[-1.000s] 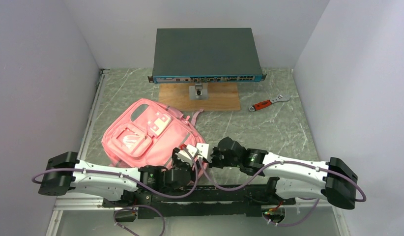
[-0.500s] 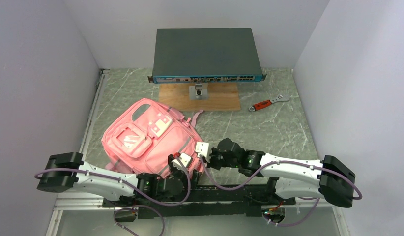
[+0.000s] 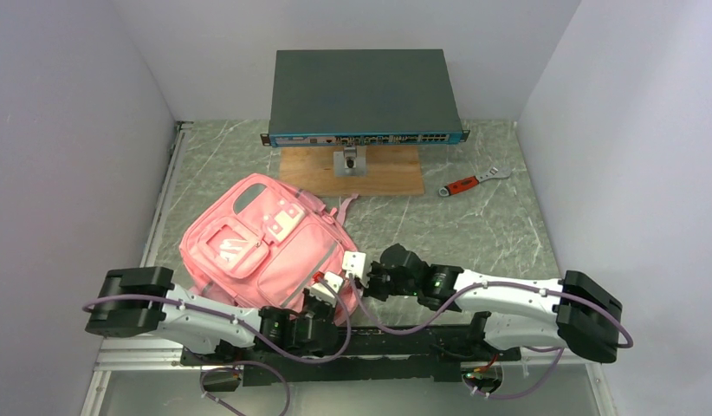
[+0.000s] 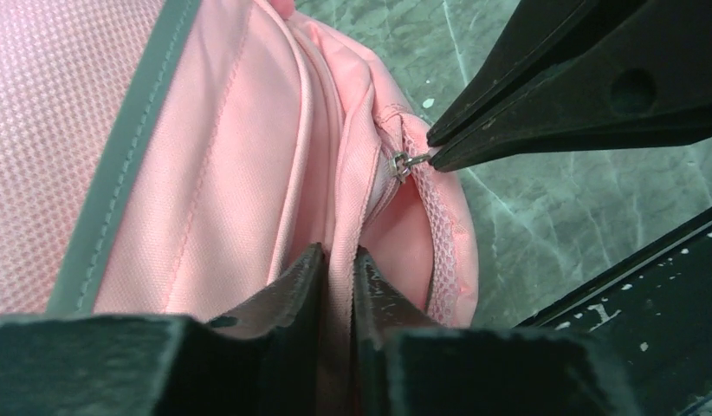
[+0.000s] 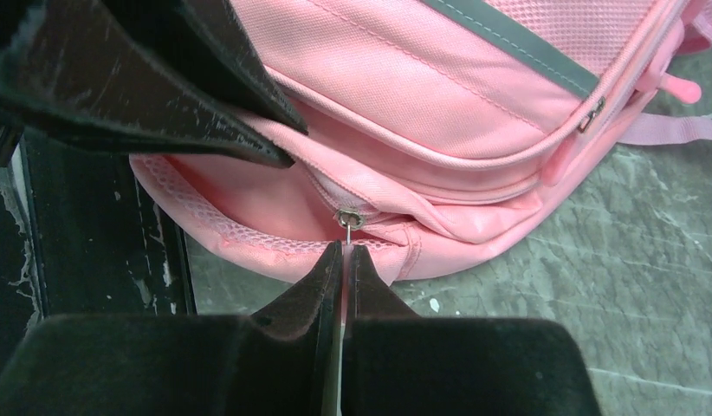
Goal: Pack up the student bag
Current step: Zip the student bag at the center of the board.
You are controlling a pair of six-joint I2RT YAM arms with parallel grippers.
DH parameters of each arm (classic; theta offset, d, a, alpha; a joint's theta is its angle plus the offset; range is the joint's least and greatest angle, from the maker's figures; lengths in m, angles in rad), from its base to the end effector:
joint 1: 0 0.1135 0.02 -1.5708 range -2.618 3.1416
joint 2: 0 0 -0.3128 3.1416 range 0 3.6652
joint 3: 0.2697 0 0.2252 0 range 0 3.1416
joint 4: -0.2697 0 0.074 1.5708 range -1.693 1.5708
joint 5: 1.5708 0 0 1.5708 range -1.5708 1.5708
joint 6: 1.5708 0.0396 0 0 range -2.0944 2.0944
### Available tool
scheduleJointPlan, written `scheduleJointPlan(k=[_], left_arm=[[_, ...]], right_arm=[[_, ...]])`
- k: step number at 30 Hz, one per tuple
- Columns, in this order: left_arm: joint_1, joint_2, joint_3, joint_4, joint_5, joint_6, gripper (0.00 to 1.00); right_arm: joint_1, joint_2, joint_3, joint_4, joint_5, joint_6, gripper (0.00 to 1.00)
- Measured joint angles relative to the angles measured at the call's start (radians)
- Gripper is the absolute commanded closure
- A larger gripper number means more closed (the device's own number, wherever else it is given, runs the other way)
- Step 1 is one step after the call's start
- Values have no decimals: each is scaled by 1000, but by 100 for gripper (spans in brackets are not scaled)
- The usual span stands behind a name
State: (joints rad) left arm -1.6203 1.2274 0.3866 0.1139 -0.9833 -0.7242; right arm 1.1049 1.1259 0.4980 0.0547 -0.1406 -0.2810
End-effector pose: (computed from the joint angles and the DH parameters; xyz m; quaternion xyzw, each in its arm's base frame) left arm 0.0242 -0.1773 0.2225 0.1742 0.8086 -0.1656 0.5370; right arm 0.0810 0.1735 0.2555 -0.5854 0.6525 0.2476 0.4126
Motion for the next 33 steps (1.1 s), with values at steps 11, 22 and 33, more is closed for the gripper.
scheduleJointPlan(k=[11,22,33], left_arm=[[-3,-239,-101,-50,83,19,100],[-5,-482,-138,-172,134,89,100],[-3,-712,-48,-364,180,201,100]], right_arm=[[0,125,71,16,-51,-5,89],[0,173,108,47,-131,-12,100],[-39,23,142,-32,-143,-41,100]])
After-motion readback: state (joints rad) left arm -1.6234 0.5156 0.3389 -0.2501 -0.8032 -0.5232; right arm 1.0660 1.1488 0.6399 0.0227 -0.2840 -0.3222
